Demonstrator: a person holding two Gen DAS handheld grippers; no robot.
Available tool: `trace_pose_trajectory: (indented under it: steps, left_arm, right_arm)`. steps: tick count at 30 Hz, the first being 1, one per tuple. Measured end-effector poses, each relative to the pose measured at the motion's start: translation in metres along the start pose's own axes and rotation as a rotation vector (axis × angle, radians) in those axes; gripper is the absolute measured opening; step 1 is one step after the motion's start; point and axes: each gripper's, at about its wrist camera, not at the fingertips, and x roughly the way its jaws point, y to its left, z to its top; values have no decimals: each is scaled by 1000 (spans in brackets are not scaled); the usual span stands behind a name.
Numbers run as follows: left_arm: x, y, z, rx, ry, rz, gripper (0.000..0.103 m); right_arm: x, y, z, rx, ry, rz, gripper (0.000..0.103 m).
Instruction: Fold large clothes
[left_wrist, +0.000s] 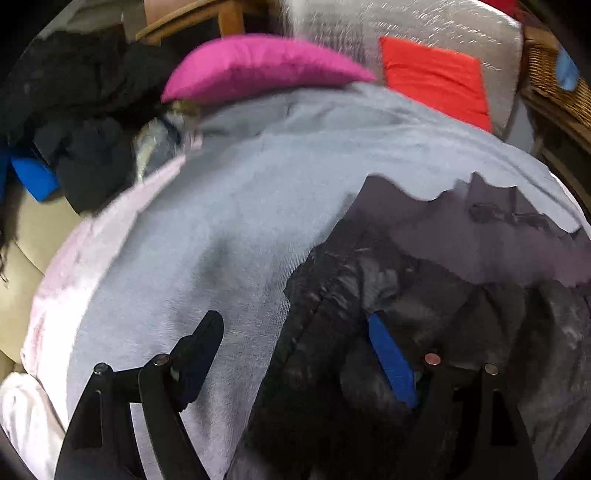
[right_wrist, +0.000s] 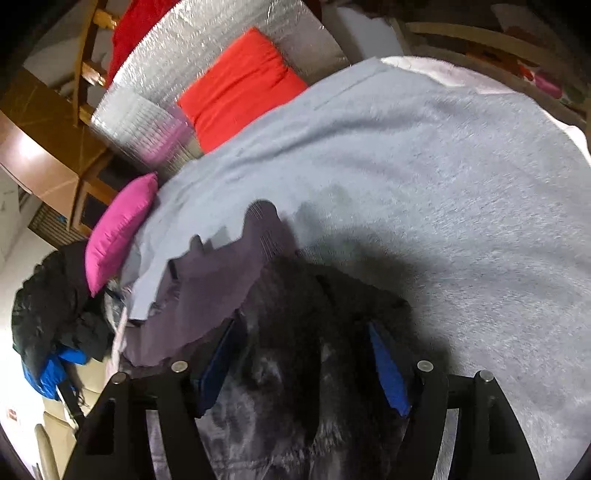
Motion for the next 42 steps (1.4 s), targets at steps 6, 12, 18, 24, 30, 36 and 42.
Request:
trace_pose_trajectory:
  steps: [6, 12, 18, 24, 30, 36, 42]
  left_arm:
    - [-67, -9, -31, 46, -152, -17, 82]
    - [-109, -33, -88, 85, -133, -80, 82]
    - [-110, -31, -118, 13, 2, -183, 82]
    - [-92, -3, -121, -196, 113, -307, 82]
    - [-68, 17, -107, -337, 139, -346, 82]
    - [-45, 29, -88, -471, 139, -404, 87]
    - [-44, 28, -84, -517, 104, -405, 67]
  right_arm:
    - [-64, 16, -29, -85, -138, 80, 74]
    - [-96, 39, -101, -92, -94, 247, 77]
    - [-92, 38, -182, 27, 21, 358, 77]
    - [-61, 9, -191, 199, 119, 329, 77]
    - [-44, -35, -176, 423, 58, 345, 77]
    - [-32, -50, -162, 542, -18, 397, 78]
    - [-34, -32, -147, 395, -79, 314, 72]
